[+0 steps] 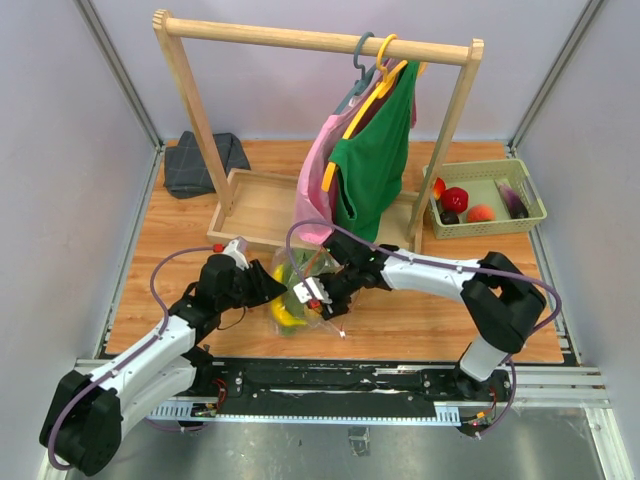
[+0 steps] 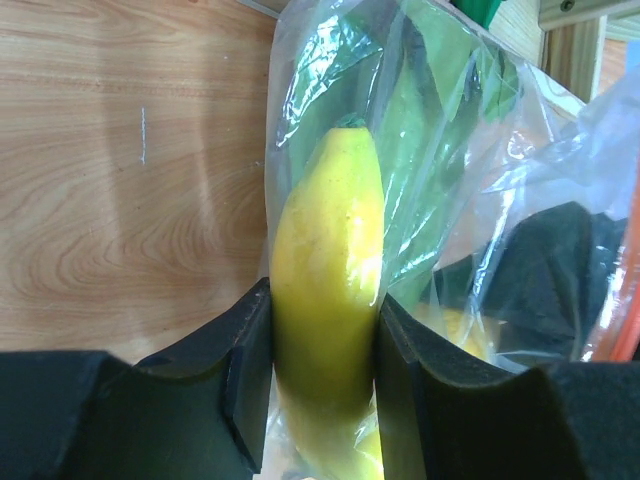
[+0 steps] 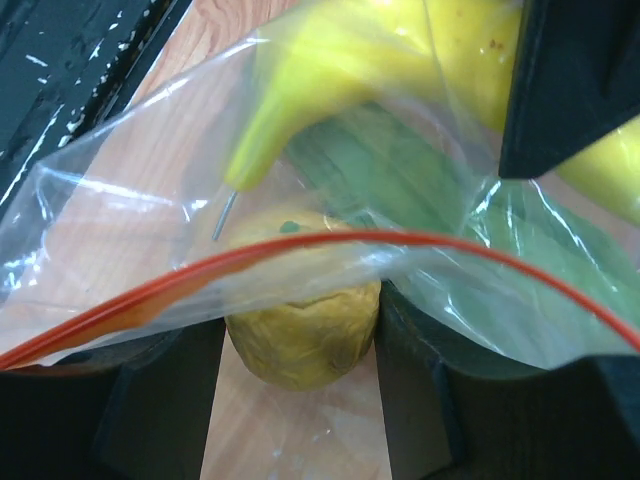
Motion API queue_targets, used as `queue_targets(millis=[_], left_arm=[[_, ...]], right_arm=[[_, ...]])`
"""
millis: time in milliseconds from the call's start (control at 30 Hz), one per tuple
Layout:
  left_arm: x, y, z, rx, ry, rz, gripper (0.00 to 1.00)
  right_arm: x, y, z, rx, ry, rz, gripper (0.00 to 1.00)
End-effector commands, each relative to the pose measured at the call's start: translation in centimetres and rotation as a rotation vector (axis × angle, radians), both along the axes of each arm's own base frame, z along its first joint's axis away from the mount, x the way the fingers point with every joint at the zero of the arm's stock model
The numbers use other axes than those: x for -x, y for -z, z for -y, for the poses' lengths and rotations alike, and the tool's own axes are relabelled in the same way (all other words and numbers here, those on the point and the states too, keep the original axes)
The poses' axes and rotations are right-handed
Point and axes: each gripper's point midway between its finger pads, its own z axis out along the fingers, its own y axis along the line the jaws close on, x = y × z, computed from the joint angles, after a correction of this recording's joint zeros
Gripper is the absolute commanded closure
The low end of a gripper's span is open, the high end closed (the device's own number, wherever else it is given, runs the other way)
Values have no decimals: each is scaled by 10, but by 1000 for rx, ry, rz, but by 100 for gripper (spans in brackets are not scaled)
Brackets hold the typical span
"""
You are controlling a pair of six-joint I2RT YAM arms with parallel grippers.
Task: Open the zip-top bag and remove the fake food
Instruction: Pick up the fake fruit from the zipper food storage bag.
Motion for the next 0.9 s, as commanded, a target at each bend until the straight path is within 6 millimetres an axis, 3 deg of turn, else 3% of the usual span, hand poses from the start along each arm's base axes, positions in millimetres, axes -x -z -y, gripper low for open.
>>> queue_targets(millis=[0, 167, 400, 567, 733, 867], left_arm=[[1, 5, -5, -34, -7, -1, 100], [0, 3, -5, -41, -2, 6, 100], [1, -1, -3, -32, 13, 20, 100], [2, -8, 4, -2, 45, 35, 100], [0, -10, -3, -32, 18, 36, 100], [-2, -12, -6, -36, -6, 46, 100]], right_arm=[[4, -15, 21, 8, -19, -37, 67], [0, -23, 31, 17, 5, -47, 69], [-22, -35, 39, 2, 146, -116, 71], [-13, -47, 31, -31, 162, -255, 72], [-28, -53, 40, 14, 213, -199, 72], [-25, -57, 53, 40, 198, -192, 72]])
